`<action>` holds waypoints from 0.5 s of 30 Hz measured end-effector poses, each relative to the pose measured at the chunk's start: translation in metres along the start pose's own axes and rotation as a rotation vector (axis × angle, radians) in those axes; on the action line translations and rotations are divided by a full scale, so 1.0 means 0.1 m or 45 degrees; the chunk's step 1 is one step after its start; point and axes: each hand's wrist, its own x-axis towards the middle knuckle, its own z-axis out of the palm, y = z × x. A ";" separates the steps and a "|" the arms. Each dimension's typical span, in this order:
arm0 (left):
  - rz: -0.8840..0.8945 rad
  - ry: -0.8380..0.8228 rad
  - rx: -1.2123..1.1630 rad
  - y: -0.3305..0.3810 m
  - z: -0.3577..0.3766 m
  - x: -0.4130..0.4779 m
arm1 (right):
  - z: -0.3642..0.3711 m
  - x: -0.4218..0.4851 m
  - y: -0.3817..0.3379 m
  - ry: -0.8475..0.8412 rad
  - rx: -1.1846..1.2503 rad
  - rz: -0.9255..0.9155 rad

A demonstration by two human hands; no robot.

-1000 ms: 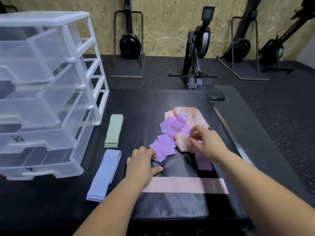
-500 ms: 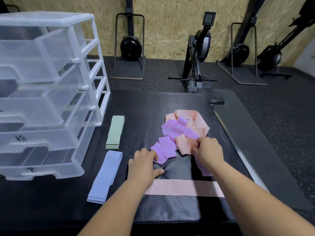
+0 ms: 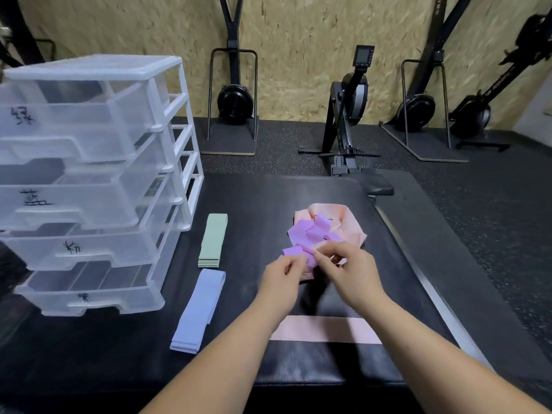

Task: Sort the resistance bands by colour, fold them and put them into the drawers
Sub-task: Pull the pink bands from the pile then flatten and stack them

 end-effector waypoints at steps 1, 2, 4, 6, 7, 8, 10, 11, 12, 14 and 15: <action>-0.047 -0.010 -0.110 0.04 0.02 -0.02 | 0.05 -0.05 0.00 -0.080 -0.024 -0.049; -0.081 0.006 -0.158 0.04 0.03 -0.02 | 0.10 -0.10 0.02 -0.164 -0.063 -0.096; -0.146 0.097 -0.191 0.00 -0.01 -0.02 | 0.15 -0.18 0.07 -0.274 -0.128 -0.127; -0.208 0.212 -0.191 -0.10 -0.11 0.03 | 0.15 -0.24 0.10 -0.238 -0.123 -0.078; -0.218 0.232 -0.153 -0.12 -0.16 0.05 | 0.12 -0.26 0.10 -0.195 -0.105 -0.019; -0.208 0.229 -0.109 -0.13 -0.22 0.06 | 0.09 -0.27 0.10 -0.163 -0.112 0.048; -0.142 0.206 -0.015 -0.12 -0.32 0.10 | 0.04 -0.26 0.12 -0.146 -0.183 0.124; -0.100 0.197 0.037 -0.10 -0.37 0.11 | 0.02 -0.24 0.14 -0.157 -0.210 0.139; -0.060 0.187 0.085 -0.08 -0.41 0.12 | 0.01 -0.22 0.13 -0.167 -0.222 0.140; 0.028 0.164 0.195 0.02 -0.48 0.10 | 0.00 -0.18 0.08 -0.184 -0.212 0.115; 0.077 0.152 0.243 0.07 -0.51 0.10 | 0.01 -0.16 0.04 -0.200 -0.211 0.092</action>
